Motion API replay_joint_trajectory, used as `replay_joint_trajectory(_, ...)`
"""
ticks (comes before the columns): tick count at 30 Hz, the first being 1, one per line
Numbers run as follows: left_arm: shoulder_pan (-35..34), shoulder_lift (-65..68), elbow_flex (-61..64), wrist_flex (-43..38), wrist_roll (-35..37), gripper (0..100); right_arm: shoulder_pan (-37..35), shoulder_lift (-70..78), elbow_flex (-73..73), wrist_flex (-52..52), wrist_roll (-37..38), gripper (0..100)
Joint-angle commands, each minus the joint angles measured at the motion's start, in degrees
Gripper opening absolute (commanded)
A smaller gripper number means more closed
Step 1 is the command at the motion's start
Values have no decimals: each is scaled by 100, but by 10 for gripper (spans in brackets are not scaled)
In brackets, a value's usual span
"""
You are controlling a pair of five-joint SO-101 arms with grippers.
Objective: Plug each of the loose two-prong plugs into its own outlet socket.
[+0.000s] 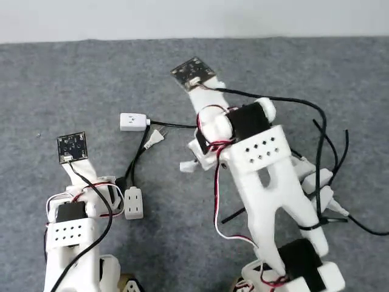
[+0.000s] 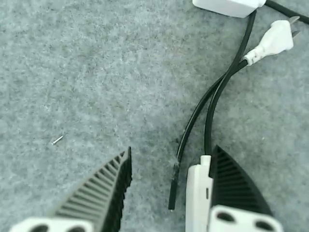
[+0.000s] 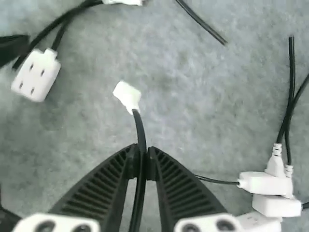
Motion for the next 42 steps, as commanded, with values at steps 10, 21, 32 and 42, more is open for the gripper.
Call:
replay_joint_trajectory(10, 105, -97, -31, -149, 62, 246, 954, 2985, -1925, 224, 501, 9)
replay_joint_trajectory(21, 105, -97, -31, -149, 62, 247, 1007, 5675, -5231, 233, 527, 68)
replay_joint_trajectory(32, 105, -97, -22, -149, 62, 248, 831, 5578, -5925, 259, -580, 174)
replay_joint_trajectory(42, 105, -97, -22, -149, 35, 248, 769, 4119, -4633, 268, -1371, 172)
